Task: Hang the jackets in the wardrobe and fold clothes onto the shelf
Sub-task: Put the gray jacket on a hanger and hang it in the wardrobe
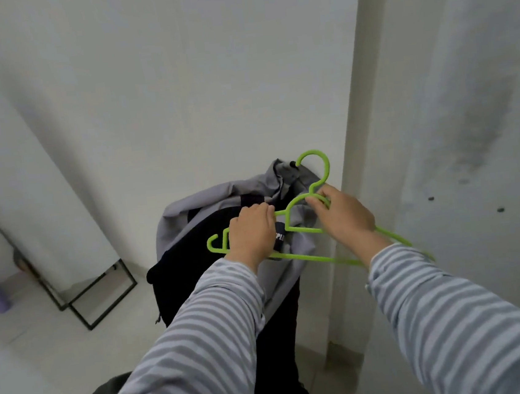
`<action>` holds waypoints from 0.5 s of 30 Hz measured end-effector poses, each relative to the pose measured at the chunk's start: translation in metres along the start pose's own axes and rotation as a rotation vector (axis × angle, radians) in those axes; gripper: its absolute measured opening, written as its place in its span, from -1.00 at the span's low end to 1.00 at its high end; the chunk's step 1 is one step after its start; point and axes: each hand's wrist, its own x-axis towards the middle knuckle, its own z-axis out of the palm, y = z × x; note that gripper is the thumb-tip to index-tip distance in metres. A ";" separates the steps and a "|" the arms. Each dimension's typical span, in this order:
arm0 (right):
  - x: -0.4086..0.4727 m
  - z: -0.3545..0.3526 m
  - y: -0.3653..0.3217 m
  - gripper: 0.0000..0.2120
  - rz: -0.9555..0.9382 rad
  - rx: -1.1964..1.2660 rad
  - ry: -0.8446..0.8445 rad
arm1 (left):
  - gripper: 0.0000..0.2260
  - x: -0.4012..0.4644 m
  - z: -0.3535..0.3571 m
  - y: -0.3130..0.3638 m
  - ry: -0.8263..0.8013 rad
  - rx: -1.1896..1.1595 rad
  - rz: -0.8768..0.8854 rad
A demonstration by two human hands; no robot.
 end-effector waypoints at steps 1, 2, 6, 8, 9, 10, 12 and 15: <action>0.008 0.006 0.001 -0.65 -0.004 -0.005 0.003 | -0.69 0.007 0.007 -0.003 0.010 -0.010 -0.013; 0.018 0.013 0.001 -0.60 0.011 -0.006 -0.007 | -0.69 0.015 0.013 -0.006 0.014 -0.016 -0.030; 0.047 0.039 0.002 -0.47 0.070 -0.069 -0.008 | -0.68 0.049 0.034 -0.019 -0.053 -0.082 -0.089; 0.060 0.051 0.004 -0.45 0.100 -0.099 -0.018 | -0.68 0.070 0.042 -0.029 -0.072 -0.137 -0.114; 0.066 0.057 0.006 -0.43 0.109 -0.110 -0.025 | -0.68 0.081 0.047 -0.034 -0.073 -0.162 -0.119; 0.072 0.062 0.008 -0.42 0.124 -0.118 -0.030 | -0.68 0.091 0.052 -0.039 -0.081 -0.182 -0.124; 0.085 0.071 0.011 -0.41 0.138 -0.125 -0.030 | -0.69 0.108 0.063 -0.045 -0.095 -0.220 -0.128; 0.100 0.084 0.019 -0.40 0.142 -0.149 -0.033 | -0.77 0.129 0.083 -0.049 -0.080 -0.187 -0.099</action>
